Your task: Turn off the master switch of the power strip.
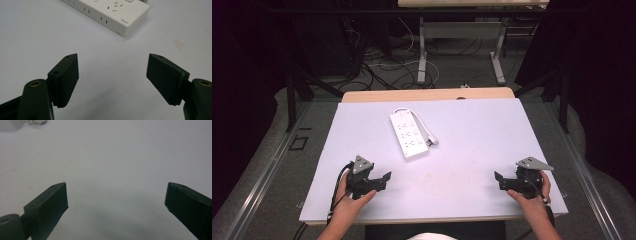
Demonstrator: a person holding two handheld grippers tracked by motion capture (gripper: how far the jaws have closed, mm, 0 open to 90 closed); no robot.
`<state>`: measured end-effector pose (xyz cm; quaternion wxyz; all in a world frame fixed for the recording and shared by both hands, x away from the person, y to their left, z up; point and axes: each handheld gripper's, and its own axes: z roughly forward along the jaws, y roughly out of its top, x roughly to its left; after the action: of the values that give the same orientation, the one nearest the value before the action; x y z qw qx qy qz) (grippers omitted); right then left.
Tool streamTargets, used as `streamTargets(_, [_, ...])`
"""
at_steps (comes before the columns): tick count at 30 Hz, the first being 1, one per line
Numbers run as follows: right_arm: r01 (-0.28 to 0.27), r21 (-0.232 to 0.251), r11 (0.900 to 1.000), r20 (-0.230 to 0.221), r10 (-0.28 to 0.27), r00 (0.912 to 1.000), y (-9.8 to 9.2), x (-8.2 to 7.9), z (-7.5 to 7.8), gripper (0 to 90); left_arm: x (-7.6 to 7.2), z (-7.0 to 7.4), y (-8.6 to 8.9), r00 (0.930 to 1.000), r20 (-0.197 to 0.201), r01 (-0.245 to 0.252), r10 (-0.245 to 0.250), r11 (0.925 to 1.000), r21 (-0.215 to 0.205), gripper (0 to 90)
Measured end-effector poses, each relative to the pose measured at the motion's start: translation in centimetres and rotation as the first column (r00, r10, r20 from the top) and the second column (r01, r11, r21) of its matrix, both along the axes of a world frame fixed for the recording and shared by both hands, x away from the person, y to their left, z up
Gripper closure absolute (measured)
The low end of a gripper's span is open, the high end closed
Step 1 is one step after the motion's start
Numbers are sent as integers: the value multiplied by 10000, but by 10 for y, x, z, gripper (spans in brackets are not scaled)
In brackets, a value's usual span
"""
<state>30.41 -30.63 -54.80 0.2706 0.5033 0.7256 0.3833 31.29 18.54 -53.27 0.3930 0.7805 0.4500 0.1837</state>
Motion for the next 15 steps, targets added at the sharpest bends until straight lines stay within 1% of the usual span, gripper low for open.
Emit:
streamTargets(3, [1,-1,10000,-15,-1,10000,1,0,0,41,3,3,-2,9999,51,97,-98,10000,20,264])
streamTargets(5, [17,-5,10000,-28,-17,10000,1,0,0,41,4,4,-3,10000,-5,62,-62,10000,-17,265])
streamTargets(7, [33,38,10000,-33,-33,10000,1,-1,0,41,7,6,-4,9999,5,123,-123,9999,43,266])
streamTargets(8, [27,38,10000,-27,-27,10000,1,-1,0,41,10,8,-6,9999,123,120,-120,9999,-36,269])
streamTargets(9, [25,42,10000,-22,-24,10000,0,-1,0,41,10,8,-6,9999,123,120,-120,9999,-36,272])
streamTargets(11, [45,39,10000,-20,-45,10000,0,-1,0,41,14,12,-8,9999,26,124,-124,9998,-157,277])
streamTargets(13, [46,39,10000,-20,-46,10000,0,-1,0,41,18,15,-9,9999,28,129,-129,9998,-157,284])
streamTargets(14, [28,34,10000,-20,-28,10000,0,-1,0,41,19,17,-9,9999,-86,140,-141,9998,-105,290])
streamTargets(15, [37,39,10000,-22,-37,10000,0,-1,0,42,20,18,-9,9999,-30,153,-153,9998,-154,292])
